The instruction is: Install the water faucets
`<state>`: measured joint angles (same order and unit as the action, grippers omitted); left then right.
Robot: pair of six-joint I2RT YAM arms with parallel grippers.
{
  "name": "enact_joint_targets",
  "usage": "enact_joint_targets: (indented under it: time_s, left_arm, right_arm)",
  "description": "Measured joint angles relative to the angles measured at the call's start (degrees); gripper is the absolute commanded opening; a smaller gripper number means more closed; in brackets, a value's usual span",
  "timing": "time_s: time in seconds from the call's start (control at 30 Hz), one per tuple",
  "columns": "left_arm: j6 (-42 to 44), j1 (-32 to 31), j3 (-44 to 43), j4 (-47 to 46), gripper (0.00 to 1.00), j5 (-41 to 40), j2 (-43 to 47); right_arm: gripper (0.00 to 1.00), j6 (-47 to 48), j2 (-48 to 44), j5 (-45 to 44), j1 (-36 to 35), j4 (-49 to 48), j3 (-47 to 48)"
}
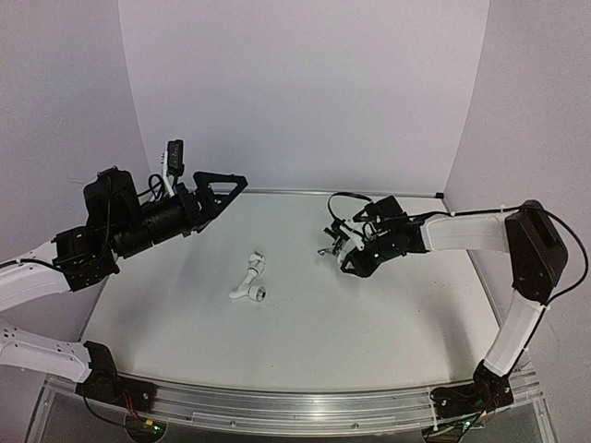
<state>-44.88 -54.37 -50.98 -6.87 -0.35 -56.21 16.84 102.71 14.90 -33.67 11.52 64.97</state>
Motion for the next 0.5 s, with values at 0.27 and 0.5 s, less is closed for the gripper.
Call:
enact_joint_targets:
  time_s: [0.27,0.5]
  left_arm:
    - [0.0,0.0,-0.6,1.4,1.00,-0.3,-1.8]
    - [0.0,0.0,-0.7,1.4,1.00,-0.3,-1.8]
  right_arm:
    - [0.00,-1.4,5.9,-0.9,-0.8,-5.0,0.3]
    - [0.03,-4.3,7.0,-2.9,-3.6,-5.5,1.3]
